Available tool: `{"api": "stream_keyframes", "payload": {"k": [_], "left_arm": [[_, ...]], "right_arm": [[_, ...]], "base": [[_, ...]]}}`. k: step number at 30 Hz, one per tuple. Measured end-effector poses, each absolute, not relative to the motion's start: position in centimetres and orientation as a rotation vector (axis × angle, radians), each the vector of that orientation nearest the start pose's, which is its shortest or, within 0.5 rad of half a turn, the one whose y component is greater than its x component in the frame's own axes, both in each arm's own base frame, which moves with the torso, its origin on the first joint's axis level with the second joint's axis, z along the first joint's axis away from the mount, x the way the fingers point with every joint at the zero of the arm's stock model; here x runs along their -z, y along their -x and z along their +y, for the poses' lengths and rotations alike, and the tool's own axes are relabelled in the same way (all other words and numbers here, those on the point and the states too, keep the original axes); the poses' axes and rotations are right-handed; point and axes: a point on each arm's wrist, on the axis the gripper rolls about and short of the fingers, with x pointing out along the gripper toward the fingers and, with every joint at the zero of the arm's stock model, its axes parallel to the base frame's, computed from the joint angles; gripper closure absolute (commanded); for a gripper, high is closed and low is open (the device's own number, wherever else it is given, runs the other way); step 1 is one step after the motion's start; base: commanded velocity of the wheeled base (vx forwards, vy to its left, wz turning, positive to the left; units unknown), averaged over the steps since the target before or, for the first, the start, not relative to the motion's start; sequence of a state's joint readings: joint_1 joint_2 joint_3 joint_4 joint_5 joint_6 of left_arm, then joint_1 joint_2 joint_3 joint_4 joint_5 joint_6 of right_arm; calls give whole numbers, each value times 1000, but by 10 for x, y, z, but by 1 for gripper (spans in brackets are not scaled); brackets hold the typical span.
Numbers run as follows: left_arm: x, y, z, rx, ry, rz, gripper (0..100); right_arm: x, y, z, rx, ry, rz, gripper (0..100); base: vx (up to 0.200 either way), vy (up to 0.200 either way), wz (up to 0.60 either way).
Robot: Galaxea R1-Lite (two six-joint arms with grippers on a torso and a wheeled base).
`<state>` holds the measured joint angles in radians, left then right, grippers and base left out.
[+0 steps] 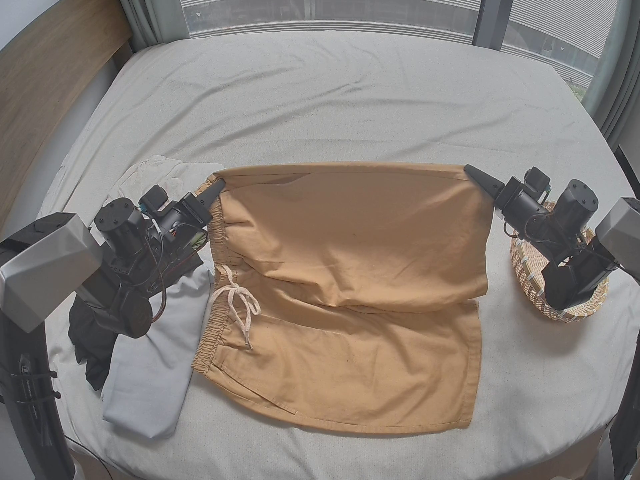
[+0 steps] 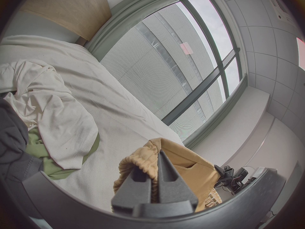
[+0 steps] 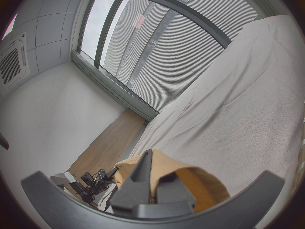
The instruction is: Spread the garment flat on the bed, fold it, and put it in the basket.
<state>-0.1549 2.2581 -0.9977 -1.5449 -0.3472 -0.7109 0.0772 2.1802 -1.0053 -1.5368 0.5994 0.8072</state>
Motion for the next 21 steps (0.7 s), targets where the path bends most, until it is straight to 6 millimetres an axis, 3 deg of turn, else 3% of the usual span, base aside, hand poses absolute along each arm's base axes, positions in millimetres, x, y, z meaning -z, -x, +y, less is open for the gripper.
{"api": "stream_keyframes", "payload": {"k": [2,3,12,21], "left_arm": [[-116,-410,-71,575,669,-91,0],[-115,-412,-71,574,673,-87,0],[-109,-425,-72,497,738,-14,0],[-105,-425,-71,460,746,3,0]], "right_arm": [[-147,-403,44,-772,-671,-70,100],[-147,-405,44,-773,-670,-72,0],[-139,-422,43,-764,-670,-91,0],[-121,-412,35,-720,-675,-31,0]], "base": [[0,0,0],[0,0,0],[0,0,0],[0,0,0]]}}
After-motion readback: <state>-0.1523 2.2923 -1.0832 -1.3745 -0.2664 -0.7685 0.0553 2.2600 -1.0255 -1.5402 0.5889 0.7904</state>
